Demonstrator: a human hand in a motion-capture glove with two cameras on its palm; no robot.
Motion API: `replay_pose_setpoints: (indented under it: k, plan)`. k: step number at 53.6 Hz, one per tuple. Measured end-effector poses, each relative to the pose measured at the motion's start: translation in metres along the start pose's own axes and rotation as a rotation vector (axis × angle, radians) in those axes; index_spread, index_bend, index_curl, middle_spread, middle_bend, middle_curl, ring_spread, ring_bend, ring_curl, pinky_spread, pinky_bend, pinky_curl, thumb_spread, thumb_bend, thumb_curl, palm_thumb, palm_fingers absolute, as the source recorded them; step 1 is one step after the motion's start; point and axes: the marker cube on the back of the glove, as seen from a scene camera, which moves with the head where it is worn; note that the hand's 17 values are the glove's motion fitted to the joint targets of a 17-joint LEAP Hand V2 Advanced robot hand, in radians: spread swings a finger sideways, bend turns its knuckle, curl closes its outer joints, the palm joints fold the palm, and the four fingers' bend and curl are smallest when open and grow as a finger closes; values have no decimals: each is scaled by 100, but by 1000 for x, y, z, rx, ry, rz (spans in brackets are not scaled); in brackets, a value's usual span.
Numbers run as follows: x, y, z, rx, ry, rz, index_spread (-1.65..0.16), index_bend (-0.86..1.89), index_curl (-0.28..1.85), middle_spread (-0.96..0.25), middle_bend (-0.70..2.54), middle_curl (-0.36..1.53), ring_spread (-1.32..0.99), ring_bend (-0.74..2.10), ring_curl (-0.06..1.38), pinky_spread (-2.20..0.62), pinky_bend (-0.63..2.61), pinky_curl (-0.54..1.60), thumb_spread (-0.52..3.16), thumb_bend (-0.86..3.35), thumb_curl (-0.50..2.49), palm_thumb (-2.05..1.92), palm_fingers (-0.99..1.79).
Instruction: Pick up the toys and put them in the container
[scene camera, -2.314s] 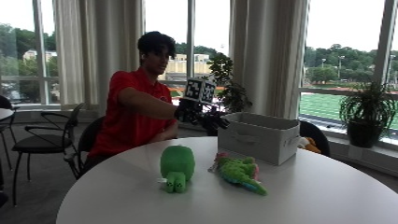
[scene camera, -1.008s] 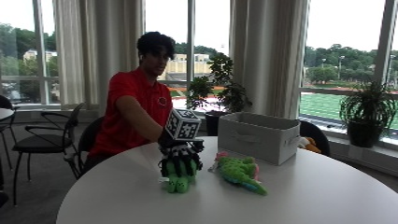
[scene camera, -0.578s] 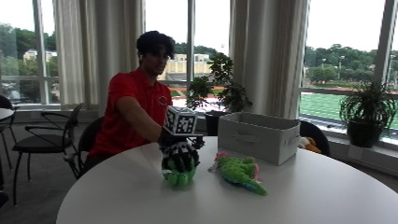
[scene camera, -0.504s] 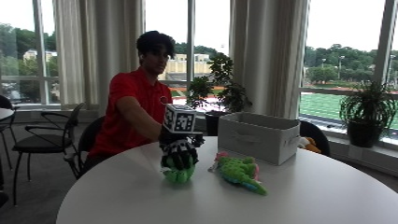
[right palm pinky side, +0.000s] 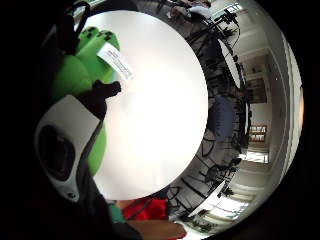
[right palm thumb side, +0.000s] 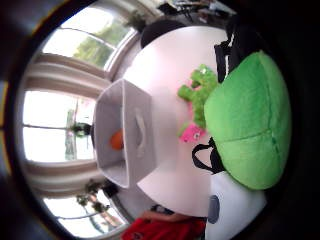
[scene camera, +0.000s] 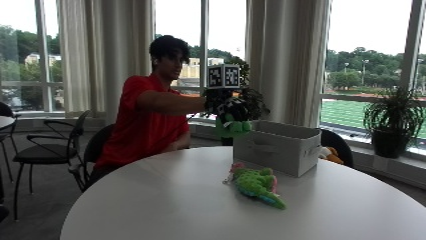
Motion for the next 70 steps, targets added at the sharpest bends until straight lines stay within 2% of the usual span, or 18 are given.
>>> replay_pose_setpoints:
  k: [12,18,23,27,30,34,39,40,43,45,47,51,54,70]
  plan:
    - [-112,-6,-49,68,-14,-163,-48,42,79,-49,52,64,-55,74,52,-33,108,34,66,8,91,74,71]
    - [-173,9,-66,76,-18,-248,-49,39,83,-50,52,67,-56,74,53,-33,109,34,64,7,94,74,69]
    - [-190,15,-70,74,-25,-287,-50,34,86,-50,49,68,-56,73,53,-32,113,36,65,6,96,74,62]
    - [-231,25,-76,70,-100,-460,-50,28,87,-50,47,68,-57,73,54,-30,116,36,68,5,97,72,55]
    - [-264,32,-78,77,-125,-517,-51,23,87,-49,45,69,-56,73,54,-28,117,37,72,4,97,70,49]
    - [-263,31,-75,42,-186,-650,-51,13,84,-46,41,67,-52,76,55,-23,117,37,83,3,96,65,39]
    - [-276,35,-63,8,-137,-479,-51,12,79,-41,35,65,-48,76,54,-17,120,37,96,-1,94,56,31]
    - [-274,36,-61,16,-110,-484,-49,5,75,-37,26,62,-44,73,53,-14,125,38,99,-5,89,50,12]
    - [-238,19,-51,59,-2,-670,-46,4,71,-30,19,60,-36,66,54,-9,136,42,105,-8,82,39,-13]
    - [-206,3,-47,69,20,-788,-45,3,66,-26,18,58,-30,60,52,-6,138,41,108,-8,78,32,-17]
    - [-205,4,-47,52,-28,-745,-43,4,61,-22,16,56,-25,52,48,-2,140,41,109,-9,74,25,-24]
    - [-237,29,-45,45,-37,-507,-41,6,55,-16,14,52,-17,40,44,2,136,40,111,-8,66,12,-28]
    - [-232,28,-42,35,-35,-374,-40,8,50,-13,13,49,-13,36,42,5,133,39,112,-8,62,4,-27]
    - [-114,-1,6,-1,22,-204,-38,14,39,-8,9,36,-4,21,37,10,112,32,109,-8,43,-9,-25]
